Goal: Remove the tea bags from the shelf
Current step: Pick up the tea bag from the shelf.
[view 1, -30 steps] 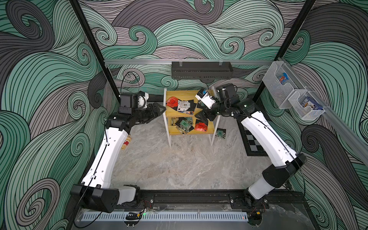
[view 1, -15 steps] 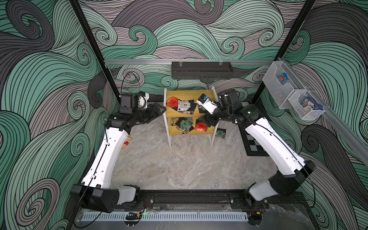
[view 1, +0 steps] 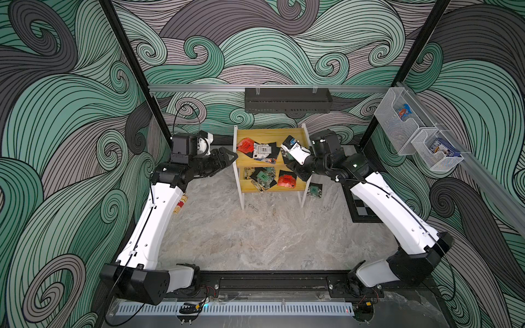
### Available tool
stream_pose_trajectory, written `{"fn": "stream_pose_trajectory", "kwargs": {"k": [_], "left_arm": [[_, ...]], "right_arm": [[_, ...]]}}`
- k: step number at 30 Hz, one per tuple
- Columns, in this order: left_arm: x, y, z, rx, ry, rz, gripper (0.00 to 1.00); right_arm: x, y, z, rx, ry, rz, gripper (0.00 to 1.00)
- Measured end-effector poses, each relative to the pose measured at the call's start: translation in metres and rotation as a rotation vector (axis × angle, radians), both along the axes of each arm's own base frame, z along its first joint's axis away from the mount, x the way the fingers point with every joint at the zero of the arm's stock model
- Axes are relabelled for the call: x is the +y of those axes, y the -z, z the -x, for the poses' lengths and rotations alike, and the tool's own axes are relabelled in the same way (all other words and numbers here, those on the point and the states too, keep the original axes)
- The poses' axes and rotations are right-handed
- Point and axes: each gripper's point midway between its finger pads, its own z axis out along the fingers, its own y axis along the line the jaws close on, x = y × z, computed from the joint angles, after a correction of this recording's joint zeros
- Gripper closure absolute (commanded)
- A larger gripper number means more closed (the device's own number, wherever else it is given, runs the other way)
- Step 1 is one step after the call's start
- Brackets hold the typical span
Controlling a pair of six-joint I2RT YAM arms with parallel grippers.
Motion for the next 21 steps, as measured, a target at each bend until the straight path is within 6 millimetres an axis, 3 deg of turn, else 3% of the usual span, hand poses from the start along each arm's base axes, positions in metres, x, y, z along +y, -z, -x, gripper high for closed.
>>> {"fn": "stream_pose_trajectory", "kwargs": {"k": [10,21], "left_arm": [[0.0,-0.0002,0.0,0.0,-0.001,0.001,0.28],[0.0,0.0,0.0,0.003,-0.002,0.003,0.28]], "right_arm": [[-0.0035,-0.002,0.0043,-0.012,0.015,0.003,0.77],[-0.0054,-0.0043,0.0089,-0.024,0.019,0.004,0.85]]}}
